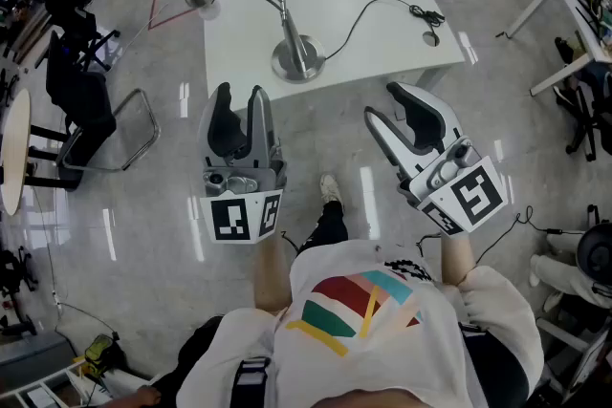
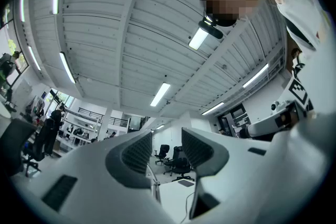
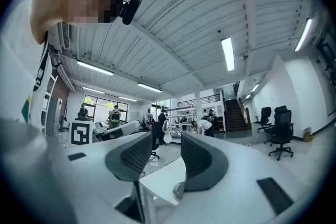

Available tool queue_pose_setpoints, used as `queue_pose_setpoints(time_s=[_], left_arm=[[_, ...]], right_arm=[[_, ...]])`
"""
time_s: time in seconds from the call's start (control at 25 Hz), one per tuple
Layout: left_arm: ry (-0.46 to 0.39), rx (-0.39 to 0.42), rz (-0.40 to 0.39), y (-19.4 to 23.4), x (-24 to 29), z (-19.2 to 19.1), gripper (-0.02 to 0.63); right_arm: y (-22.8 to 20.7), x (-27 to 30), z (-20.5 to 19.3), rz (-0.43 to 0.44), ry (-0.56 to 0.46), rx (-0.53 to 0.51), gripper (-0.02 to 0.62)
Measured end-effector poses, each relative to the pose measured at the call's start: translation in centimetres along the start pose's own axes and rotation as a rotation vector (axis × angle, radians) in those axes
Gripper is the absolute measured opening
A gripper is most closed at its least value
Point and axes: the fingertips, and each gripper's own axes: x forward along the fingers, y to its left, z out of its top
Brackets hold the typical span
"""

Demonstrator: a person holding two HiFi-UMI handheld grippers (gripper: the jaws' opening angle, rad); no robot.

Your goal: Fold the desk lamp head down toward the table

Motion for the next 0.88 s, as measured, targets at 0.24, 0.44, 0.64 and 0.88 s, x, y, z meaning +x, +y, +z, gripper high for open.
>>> queue_pose_setpoints(time_s=[0.24,0.44,0.64,0.88], left_arm=[[0.071,0.098,-0.049,8.3,8.3,-3.5,0.207],[0.119,0.147,-0.008,13.7,11.9,-5.0,0.207],[0.197,0.213,-0.004,17.4,15.8,-6.9,0.207],[0.248,0.179,0.063,18.5,19.9,-9.3,0.204]], right_arm=[[-3.1,13.1,-0.7,0.142,0.041,0.078,0.170],[-5.1,21.9,-1.9,0.192,0.095,0.064,0.170],[-7.2,29.4,-3.2,0.266,0.167,0.020,0.170],[-10.7,34.5,-6.1,0.419,0.191,0.070,0.170]])
